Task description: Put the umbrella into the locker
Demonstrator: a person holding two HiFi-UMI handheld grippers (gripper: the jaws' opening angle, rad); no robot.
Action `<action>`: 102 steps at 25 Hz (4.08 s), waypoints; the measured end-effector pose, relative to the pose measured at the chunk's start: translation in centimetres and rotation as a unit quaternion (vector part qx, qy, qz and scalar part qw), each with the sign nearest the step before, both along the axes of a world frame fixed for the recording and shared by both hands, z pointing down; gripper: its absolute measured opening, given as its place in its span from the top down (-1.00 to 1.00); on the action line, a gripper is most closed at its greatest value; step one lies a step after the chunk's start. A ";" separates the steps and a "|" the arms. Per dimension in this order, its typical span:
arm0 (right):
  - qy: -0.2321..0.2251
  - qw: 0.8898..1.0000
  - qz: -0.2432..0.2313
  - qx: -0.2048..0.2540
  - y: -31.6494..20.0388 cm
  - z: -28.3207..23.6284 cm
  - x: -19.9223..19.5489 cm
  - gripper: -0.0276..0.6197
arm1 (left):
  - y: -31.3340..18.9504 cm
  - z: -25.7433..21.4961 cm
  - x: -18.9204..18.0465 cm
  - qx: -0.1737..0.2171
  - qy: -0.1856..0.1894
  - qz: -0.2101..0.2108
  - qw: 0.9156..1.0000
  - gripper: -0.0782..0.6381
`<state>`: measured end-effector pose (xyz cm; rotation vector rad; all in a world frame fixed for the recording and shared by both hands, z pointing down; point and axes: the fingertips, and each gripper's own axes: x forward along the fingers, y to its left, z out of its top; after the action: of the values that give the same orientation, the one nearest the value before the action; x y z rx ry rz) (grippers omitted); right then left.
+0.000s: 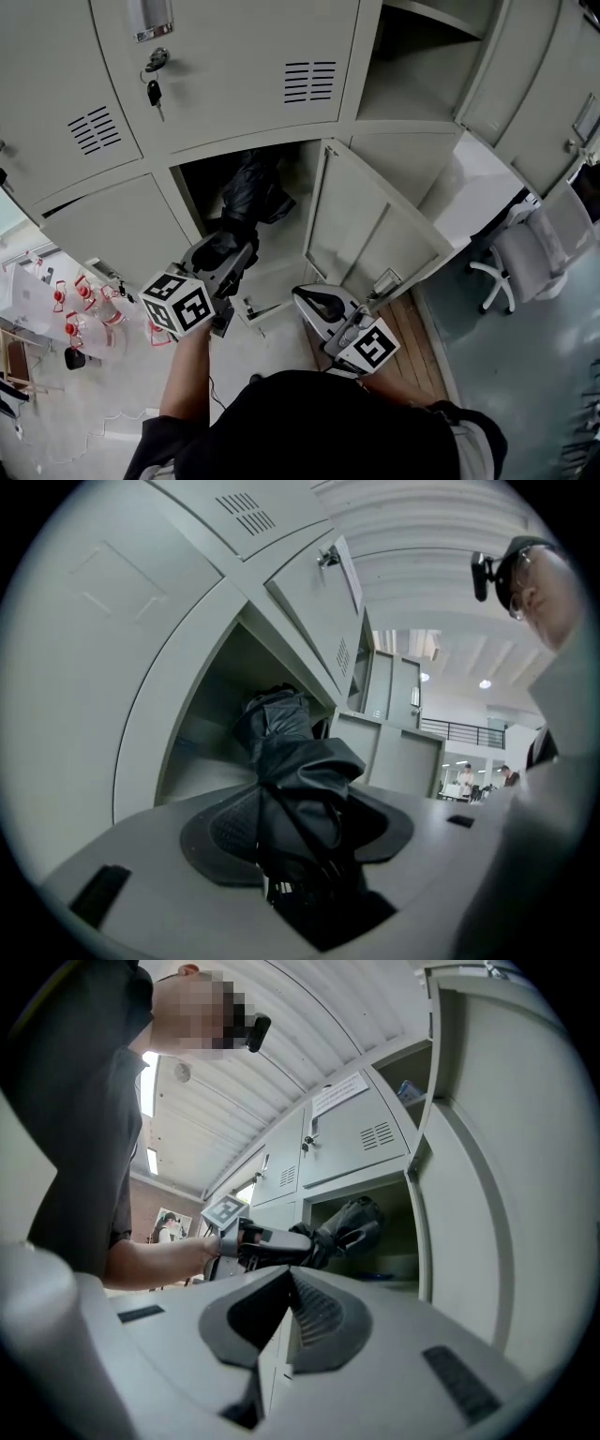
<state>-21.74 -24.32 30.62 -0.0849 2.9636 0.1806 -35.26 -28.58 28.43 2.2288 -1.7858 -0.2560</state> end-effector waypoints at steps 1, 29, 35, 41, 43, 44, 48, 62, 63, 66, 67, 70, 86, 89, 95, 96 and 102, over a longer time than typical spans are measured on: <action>-0.001 1.000 0.000 0.003 0.0 -0.1 0.1 0.88 | -0.4 -0.1 -0.2 -0.001 -0.008 -0.004 1.000 0.13; 0.008 0.999 0.048 0.006 0.5 -0.2 5.0 0.88 | -9.8 -2.7 -2.5 -0.021 -0.075 -0.059 0.995 0.14; 0.006 0.998 0.059 0.007 0.2 0.0 5.6 0.88 | -11.7 -2.5 -3.1 -0.040 -0.110 -0.071 0.991 0.14; -0.009 0.998 0.063 0.014 0.0 -0.8 6.8 0.88 | -13.2 -1.7 -3.8 -0.063 -0.107 -0.073 0.990 0.14; -0.008 0.998 0.067 0.015 0.0 -0.9 7.2 0.88 | -14.0 -1.5 -3.8 -0.066 -0.101 -0.073 0.990 0.14; -0.007 0.997 0.069 0.013 0.0 -0.8 7.4 0.88 | -14.3 -1.5 -4.0 -0.068 -0.099 -0.073 0.990 0.14; -0.011 0.997 0.074 0.003 0.2 -0.4 7.8 0.88 | -15.0 -1.0 -4.7 -0.081 -0.105 -0.077 0.988 0.14; -0.013 0.997 0.081 0.005 0.1 -0.2 8.4 0.88 | -17.1 1.0 -6.2 -0.117 -0.123 -0.081 0.982 0.14; -0.013 0.997 0.082 0.005 0.1 -0.2 8.5 0.88 | -17.1 1.1 -6.4 -0.119 -0.122 -0.081 0.982 0.14; -0.001 0.996 0.090 0.001 0.1 -0.1 8.9 0.88 | -17.4 1.3 -6.8 -0.124 -0.121 -0.082 0.982 0.14; 0.001 0.996 0.094 0.000 0.0 -0.1 9.1 0.88 | -17.4 1.3 -6.8 -0.125 -0.121 -0.081 0.981 0.14; 0.003 0.995 0.104 0.004 -0.2 -0.1 9.6 0.88 | -17.6 1.2 -7.0 -0.126 -0.119 -0.081 0.981 0.14; 0.001 0.994 0.109 -0.004 0.1 -0.3 10.0 0.88 | -18.3 2.1 -6.5 -0.184 -0.154 -0.077 0.968 0.14; 0.002 0.994 0.105 -0.004 0.0 0.0 9.8 0.88 | -18.3 2.4 -6.8 -0.193 -0.156 -0.075 0.966 0.13; 0.003 0.995 0.101 -0.006 -0.3 0.1 10.0 0.88 | -18.6 2.8 -6.8 -0.217 -0.161 -0.074 0.960 0.12; 0.002 0.995 0.101 -0.007 -0.3 0.1 10.0 0.88 | -18.6 2.9 -6.7 -0.221 -0.164 -0.074 0.959 0.12; 0.002 0.995 0.096 -0.008 -0.6 0.3 10.1 0.88 | -18.8 3.5 -6.5 -0.246 -0.170 -0.066 0.952 0.09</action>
<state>-11.60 -24.87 30.88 -0.3724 2.9577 0.1816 -41.80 -47.35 31.97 1.8742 -1.9019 0.5256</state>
